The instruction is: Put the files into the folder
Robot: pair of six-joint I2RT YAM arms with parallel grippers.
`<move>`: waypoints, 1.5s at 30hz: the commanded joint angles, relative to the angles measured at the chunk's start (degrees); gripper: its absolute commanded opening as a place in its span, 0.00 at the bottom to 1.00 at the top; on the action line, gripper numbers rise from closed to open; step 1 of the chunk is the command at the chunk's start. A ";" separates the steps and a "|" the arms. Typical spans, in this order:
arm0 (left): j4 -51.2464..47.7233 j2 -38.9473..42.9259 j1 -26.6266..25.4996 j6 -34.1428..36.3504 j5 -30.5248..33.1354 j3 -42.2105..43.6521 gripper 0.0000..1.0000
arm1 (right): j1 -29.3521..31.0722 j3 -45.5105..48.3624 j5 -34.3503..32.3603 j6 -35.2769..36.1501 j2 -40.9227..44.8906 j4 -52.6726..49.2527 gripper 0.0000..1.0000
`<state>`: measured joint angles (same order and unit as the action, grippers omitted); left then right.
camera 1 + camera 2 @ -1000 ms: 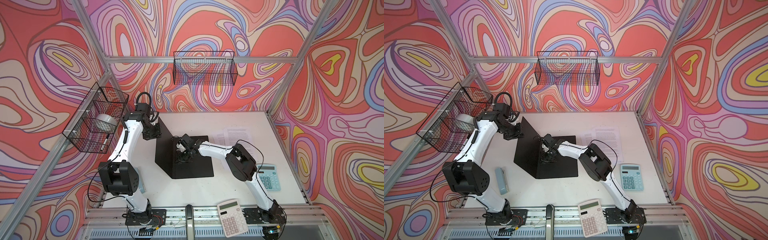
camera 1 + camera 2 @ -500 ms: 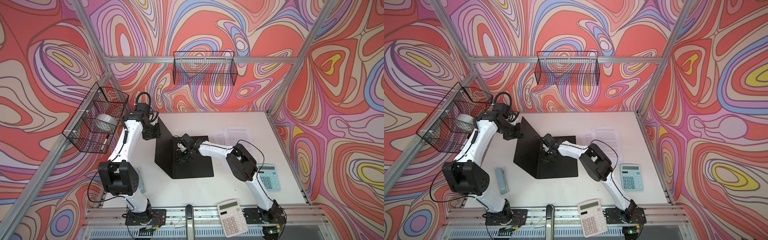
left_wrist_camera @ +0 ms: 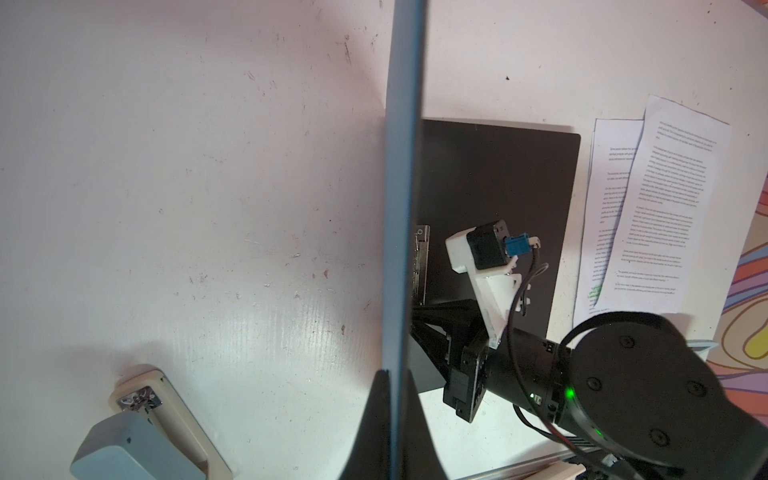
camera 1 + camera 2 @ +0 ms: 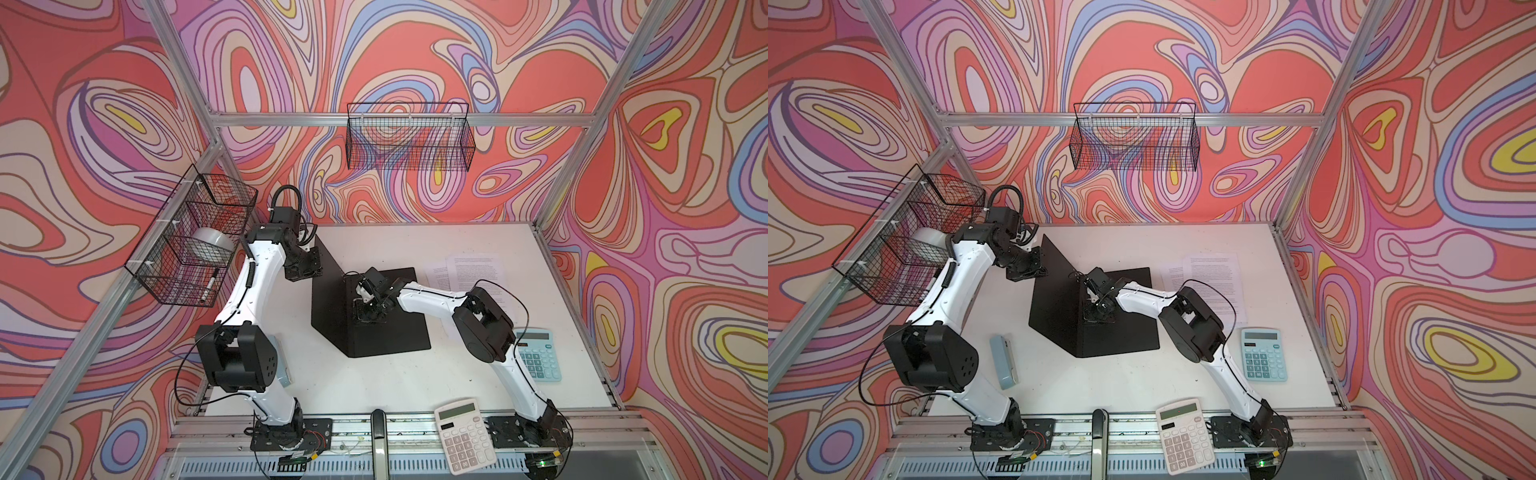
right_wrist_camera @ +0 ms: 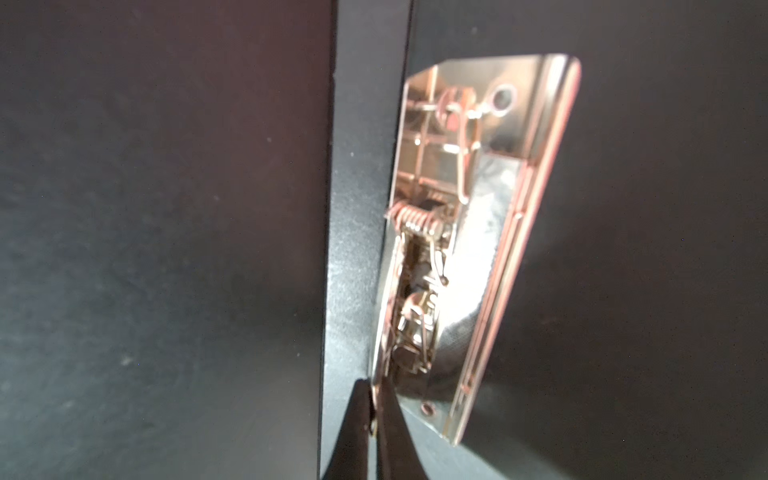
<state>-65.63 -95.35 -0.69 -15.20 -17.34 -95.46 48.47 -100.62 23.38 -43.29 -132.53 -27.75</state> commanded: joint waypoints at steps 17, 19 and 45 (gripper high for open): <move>-3.03 1.40 1.39 1.40 0.83 -2.28 0.00 | -2.41 5.34 -0.11 1.51 1.57 -1.88 0.00; -2.93 1.23 1.39 1.31 0.48 -2.07 0.00 | -2.39 4.68 0.45 1.57 1.61 -1.72 0.00; -2.84 0.78 1.39 1.40 -0.26 -1.91 0.00 | -2.62 2.66 2.95 0.94 2.74 0.34 0.11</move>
<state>-67.18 -95.35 0.01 -14.59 -17.04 -95.70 46.26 -97.56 26.57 -42.44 -130.43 -27.35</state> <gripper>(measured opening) 0.048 0.120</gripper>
